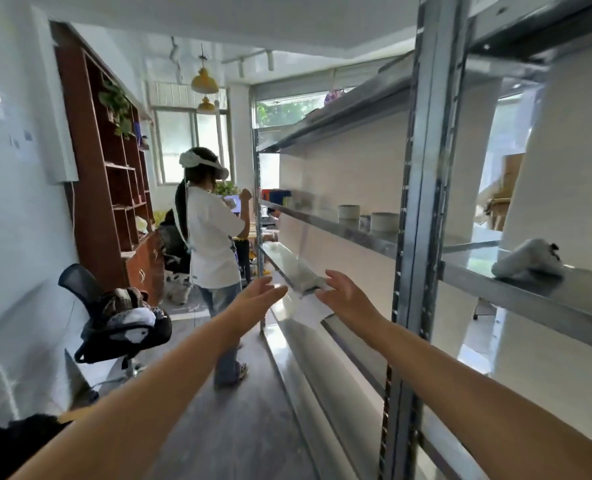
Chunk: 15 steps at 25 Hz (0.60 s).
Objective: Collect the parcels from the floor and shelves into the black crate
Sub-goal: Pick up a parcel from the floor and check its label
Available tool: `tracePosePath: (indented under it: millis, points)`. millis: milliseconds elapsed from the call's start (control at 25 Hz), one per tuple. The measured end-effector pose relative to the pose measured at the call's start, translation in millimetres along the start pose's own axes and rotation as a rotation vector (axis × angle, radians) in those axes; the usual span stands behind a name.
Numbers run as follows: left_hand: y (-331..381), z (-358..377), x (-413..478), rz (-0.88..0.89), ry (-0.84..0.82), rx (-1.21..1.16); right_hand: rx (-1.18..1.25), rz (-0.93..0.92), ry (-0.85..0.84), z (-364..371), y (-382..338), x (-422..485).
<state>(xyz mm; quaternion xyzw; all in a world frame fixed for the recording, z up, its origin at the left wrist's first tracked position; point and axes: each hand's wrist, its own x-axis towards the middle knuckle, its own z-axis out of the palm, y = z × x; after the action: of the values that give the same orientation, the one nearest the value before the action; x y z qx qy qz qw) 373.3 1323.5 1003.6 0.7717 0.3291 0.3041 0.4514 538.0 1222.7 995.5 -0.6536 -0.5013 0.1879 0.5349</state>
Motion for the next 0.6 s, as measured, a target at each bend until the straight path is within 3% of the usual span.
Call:
tracePosePath:
  millis: [160,320,600]
  points:
    - [45,-11,-29,0.104,0.041,-0.083,-0.043,-0.007,0.052,-34,-24,-18]
    - [75,-10,-69,0.211,0.057,-0.022,-0.024,-0.041,0.088,-54,-45,-61]
    - [126,18,-149,0.343,-0.043,-0.084,-0.059,-0.074,0.188,-103,-86,-188]
